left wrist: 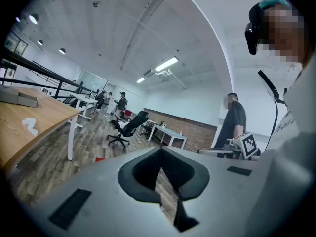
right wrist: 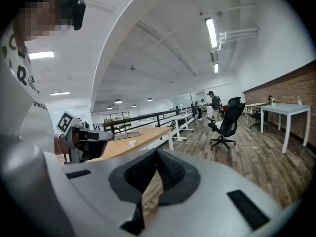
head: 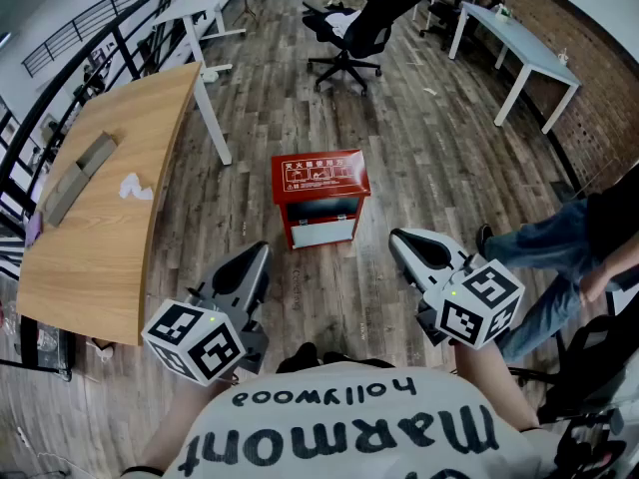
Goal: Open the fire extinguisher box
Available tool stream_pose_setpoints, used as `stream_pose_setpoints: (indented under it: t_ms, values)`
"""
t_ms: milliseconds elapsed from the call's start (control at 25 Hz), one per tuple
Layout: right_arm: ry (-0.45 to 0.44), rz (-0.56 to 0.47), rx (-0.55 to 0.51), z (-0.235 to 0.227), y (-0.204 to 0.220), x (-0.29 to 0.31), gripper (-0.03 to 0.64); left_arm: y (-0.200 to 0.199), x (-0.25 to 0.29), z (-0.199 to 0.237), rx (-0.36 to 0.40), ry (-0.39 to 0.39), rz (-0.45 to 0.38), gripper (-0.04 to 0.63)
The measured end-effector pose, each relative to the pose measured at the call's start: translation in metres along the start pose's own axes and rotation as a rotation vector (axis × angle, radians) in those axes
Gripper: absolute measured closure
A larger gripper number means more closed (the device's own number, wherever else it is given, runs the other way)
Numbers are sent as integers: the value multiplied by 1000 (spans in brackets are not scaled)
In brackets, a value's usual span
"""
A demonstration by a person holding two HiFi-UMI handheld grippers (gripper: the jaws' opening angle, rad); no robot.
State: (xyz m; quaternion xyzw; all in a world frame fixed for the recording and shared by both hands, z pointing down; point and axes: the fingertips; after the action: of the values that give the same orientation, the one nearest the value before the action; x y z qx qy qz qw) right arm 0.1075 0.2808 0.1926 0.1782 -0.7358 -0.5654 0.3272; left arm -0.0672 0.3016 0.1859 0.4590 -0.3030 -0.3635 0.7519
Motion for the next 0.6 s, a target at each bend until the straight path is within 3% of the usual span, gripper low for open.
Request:
stream_pose_setpoints:
  t_ms: [600]
  values:
    - [-1, 9, 4, 2, 3, 1, 607, 3, -5, 2, 0, -8, 2, 589]
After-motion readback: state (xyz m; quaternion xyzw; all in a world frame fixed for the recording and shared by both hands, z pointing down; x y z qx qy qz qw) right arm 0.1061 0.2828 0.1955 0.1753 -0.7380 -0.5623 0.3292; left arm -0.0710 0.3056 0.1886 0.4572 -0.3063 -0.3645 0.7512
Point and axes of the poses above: the fingertips, and each gripper's own axes: x forward along the fingers, z to its left, y out of its underside, and after that the axes turned 1 degree about -y, right-handed
